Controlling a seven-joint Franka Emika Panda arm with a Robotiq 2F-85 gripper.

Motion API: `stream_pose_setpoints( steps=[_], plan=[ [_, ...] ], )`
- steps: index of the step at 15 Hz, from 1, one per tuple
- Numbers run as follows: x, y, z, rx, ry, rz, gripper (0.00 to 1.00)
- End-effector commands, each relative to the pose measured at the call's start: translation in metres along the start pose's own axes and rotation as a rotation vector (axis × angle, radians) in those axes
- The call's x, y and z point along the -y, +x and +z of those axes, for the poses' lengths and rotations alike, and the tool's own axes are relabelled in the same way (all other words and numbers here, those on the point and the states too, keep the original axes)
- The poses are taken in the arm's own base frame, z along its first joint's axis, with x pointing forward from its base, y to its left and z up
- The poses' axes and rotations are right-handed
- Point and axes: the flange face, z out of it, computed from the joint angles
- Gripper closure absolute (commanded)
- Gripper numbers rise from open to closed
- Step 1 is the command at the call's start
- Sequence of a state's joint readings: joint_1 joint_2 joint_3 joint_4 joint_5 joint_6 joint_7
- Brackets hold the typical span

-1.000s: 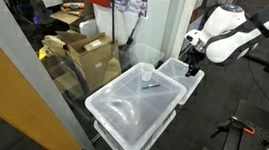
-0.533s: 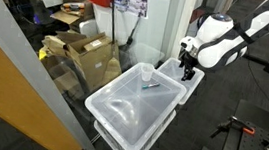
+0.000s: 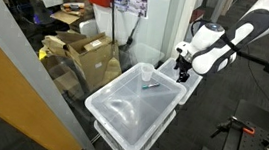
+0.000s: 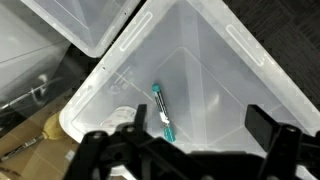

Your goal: Move the marker to the left side of the storage box

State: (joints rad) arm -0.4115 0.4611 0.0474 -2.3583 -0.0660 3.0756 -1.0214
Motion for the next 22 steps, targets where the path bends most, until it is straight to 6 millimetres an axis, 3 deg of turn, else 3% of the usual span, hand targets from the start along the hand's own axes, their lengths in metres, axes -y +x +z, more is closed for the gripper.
stream_pose_setpoints(
  steps=[1,12,22],
  plan=[
    [-0.013,0.003,0.018,-0.044,-0.038,-0.034,0.0],
    [-0.042,0.027,0.063,-0.151,0.035,-0.029,0.0],
    [-0.062,0.036,0.111,-0.12,0.154,-0.043,0.0]
  ],
)
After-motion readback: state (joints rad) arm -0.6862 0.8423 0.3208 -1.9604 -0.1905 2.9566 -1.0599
